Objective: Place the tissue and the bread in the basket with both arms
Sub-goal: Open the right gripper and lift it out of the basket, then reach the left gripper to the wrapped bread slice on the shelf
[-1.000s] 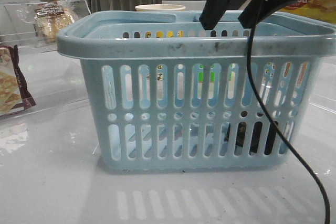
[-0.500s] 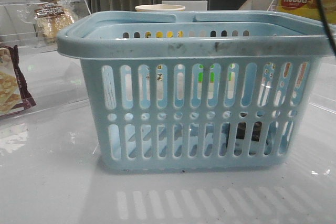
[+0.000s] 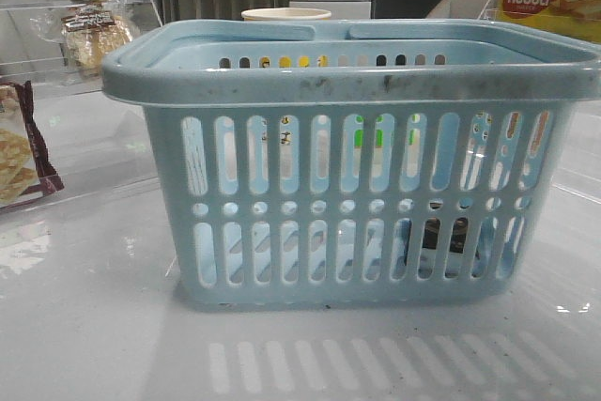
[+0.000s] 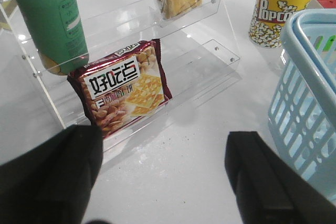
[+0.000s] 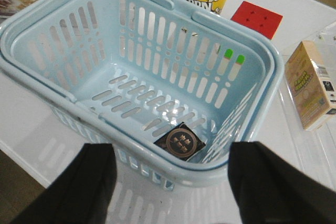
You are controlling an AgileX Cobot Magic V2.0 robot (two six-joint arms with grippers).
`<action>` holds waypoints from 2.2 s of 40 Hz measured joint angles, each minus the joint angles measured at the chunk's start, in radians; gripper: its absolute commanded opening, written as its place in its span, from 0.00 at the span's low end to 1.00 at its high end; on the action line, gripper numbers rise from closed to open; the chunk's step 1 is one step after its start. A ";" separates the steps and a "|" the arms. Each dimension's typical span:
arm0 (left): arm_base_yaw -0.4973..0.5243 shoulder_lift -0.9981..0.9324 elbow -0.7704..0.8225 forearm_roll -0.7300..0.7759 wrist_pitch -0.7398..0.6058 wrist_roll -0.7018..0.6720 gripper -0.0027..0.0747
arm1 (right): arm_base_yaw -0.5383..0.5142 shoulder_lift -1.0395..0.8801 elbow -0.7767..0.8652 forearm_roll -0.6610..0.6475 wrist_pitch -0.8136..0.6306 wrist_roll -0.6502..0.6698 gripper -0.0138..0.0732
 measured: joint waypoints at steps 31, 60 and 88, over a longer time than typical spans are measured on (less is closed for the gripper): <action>-0.004 0.524 -0.250 -0.005 -0.086 0.025 0.75 | 0.000 -0.062 0.023 -0.002 0.007 0.000 0.80; -0.012 1.017 -0.569 -0.032 -0.253 0.027 0.75 | 0.000 -0.062 0.025 -0.002 0.007 0.000 0.80; -0.012 1.316 -0.856 -0.125 -0.267 0.027 0.85 | 0.000 -0.062 0.025 -0.002 0.007 -0.001 0.80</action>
